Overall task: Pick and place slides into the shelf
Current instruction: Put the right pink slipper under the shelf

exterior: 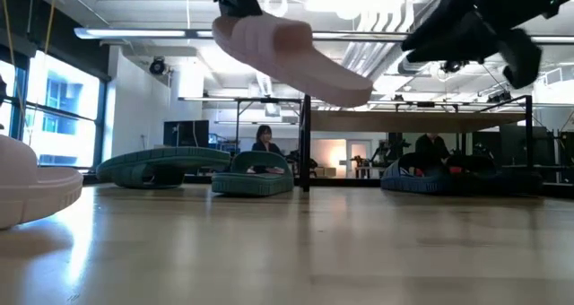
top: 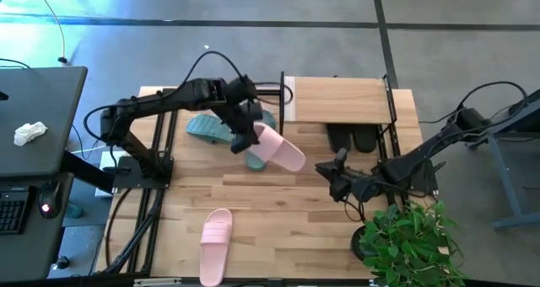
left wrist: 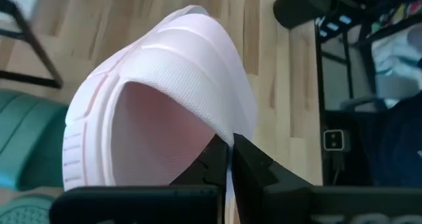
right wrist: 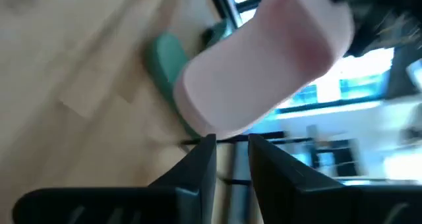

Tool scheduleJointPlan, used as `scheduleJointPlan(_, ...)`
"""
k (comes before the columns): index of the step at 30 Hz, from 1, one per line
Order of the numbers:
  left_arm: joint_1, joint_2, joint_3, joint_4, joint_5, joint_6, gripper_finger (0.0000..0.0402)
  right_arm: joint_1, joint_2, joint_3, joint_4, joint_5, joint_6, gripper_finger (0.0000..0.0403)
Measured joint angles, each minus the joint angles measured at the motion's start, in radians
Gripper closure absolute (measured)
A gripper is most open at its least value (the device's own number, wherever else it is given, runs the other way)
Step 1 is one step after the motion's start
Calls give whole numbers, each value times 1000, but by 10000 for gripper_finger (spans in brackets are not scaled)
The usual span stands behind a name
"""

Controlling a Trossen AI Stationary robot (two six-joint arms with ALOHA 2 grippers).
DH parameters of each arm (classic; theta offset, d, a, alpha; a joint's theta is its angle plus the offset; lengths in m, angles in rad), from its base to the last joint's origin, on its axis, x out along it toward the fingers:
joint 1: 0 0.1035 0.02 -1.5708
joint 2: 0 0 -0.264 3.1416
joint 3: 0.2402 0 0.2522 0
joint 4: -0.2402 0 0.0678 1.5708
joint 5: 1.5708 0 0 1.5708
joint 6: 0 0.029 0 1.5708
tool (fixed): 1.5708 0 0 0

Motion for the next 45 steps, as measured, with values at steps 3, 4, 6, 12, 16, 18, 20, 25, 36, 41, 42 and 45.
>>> scheduleJointPlan(3, 44, 0, 0, 0, 42, -13, 401, 0, 20, 0, 28, 37, -161, 312)
scheduleJointPlan(4, 55, 0, 0, 1, 56, -19, 401, 0, 27, 0, 36, 38, -193, 306)
scheduleJointPlan(6, 78, 0, 0, 8, 83, -30, 401, -3, 42, 0, 58, 39, -227, 292)
scheduleJointPlan(12, 99, 0, 0, 27, 152, -30, 401, -8, 98, 0, 150, 64, -437, 249)
scheduleJointPlan(16, 95, 1, -1, 39, 202, -30, 401, -22, 132, 0, 222, 80, -567, 230)
scheduleJointPlan(18, 95, 1, -1, 57, 222, -30, 401, -33, 144, 0, 250, 74, -598, 225)
scheduleJointPlan(20, 95, 1, -1, 75, 235, -31, 401, -48, 156, 0, 267, 55, -609, 222)
scheduleJointPlan(25, 95, 1, -1, 92, 248, -34, 401, -61, 194, 0, 324, 83, -683, 221)
scheduleJointPlan(36, 95, 1, -1, 94, 259, -34, 401, -91, 256, 0, 474, 87, -775, 236)
scheduleJointPlan(41, 95, 1, -1, 94, 245, -34, 401, -91, 258, 0, 478, 89, -751, 305)
scheduleJointPlan(42, 95, 1, -1, 93, 244, -33, 401, -91, 258, 0, 479, 89, -744, 323)
scheduleJointPlan(45, 95, 1, -1, 93, 242, -33, 401, -91, 258, 0, 479, 91, -716, 374)
